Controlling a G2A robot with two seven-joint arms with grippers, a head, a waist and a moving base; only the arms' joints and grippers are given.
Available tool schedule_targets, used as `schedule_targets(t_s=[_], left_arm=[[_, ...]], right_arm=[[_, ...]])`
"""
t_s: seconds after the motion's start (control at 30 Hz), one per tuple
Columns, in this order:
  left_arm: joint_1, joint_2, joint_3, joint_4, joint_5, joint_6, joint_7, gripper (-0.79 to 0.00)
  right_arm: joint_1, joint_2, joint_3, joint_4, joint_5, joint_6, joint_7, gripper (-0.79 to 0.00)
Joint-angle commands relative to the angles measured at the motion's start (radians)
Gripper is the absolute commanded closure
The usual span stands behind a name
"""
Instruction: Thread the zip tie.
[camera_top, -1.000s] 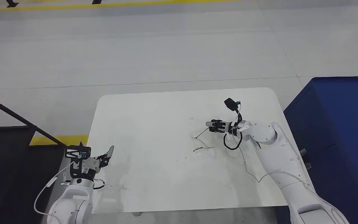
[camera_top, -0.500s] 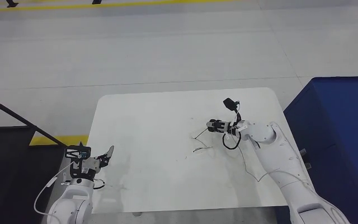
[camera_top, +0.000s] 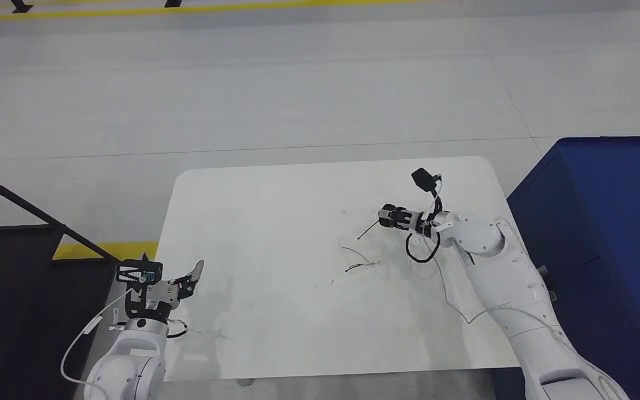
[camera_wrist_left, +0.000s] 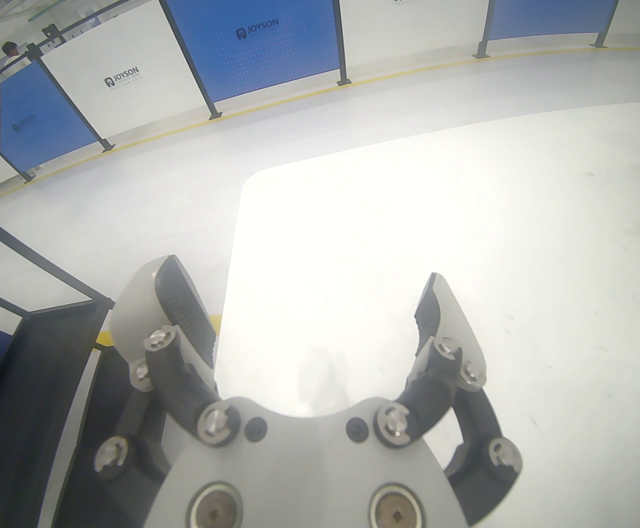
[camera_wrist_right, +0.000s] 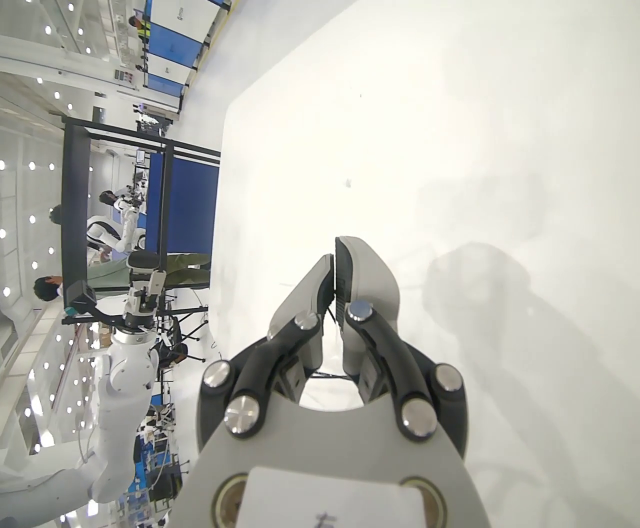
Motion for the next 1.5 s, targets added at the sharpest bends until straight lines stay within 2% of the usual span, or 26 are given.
schedule_targets(t_s=[0.0, 0.1, 0.37, 0.4, 0.5, 0.6, 0.7, 0.73, 1.17, 1.27, 1.3, 1.37, 1.47], left_arm=[[0.000, 0.000, 0.000, 0.000, 0.000, 0.000, 0.000, -0.785], [0.000, 0.000, 0.000, 0.000, 0.000, 0.000, 0.000, -0.785], [0.000, 0.000, 0.000, 0.000, 0.000, 0.000, 0.000, -0.785], [0.000, 0.000, 0.000, 0.000, 0.000, 0.000, 0.000, -0.785], [0.000, 0.000, 0.000, 0.000, 0.000, 0.000, 0.000, -0.785], [-0.011, -0.004, 0.039, -0.034, -0.042, -0.036, -0.050, -0.785], [-0.043, -0.014, 0.149, -0.082, -0.009, -0.027, -0.121, -0.785], [-0.051, -0.016, 0.171, -0.088, -0.009, -0.047, -0.146, -0.785], [-0.051, -0.016, 0.178, -0.093, 0.000, -0.057, -0.139, -0.785], [-0.069, -0.027, 0.280, -0.171, -0.155, -0.142, -0.273, -0.785], [-0.095, -0.032, 0.315, -0.208, -0.230, -0.152, -0.352, -0.785], [-0.143, -0.045, 0.386, -0.254, -0.384, -0.133, -0.458, -0.785], [-0.242, -0.065, 0.463, -0.255, -0.587, -0.065, -0.568, -0.785]], right_arm=[[-0.030, 0.013, 0.054, -0.037, 0.072, 0.010, 0.082, 0.000], [-0.060, 0.026, 0.102, -0.070, 0.176, 0.035, 0.210, 0.000], [-0.064, 0.026, 0.102, -0.072, 0.182, 0.035, 0.207, 0.000], [-0.076, 0.025, 0.105, -0.083, 0.210, 0.037, 0.204, 0.000], [-0.093, 0.032, 0.151, -0.096, 0.375, 0.051, 0.322, 0.000], [-0.084, 0.039, 0.197, -0.077, 0.532, 0.099, 0.436, 0.000], [-0.060, 0.050, 0.231, -0.054, 0.602, 0.122, 0.524, 0.000], [-0.054, 0.052, 0.236, -0.047, 0.607, 0.124, 0.534, 0.000], [-0.058, 0.052, 0.235, -0.051, 0.612, 0.127, 0.525, 0.000], [-0.050, 0.059, 0.251, -0.064, 0.635, 0.116, 0.547, 0.000], [-0.042, 0.062, 0.256, -0.059, 0.654, 0.105, 0.586, 0.000], [-0.022, 0.067, 0.267, -0.045, 0.687, 0.083, 0.643, 0.000], [0.002, 0.074, 0.262, -0.021, 0.715, 0.068, 0.670, 0.000]])
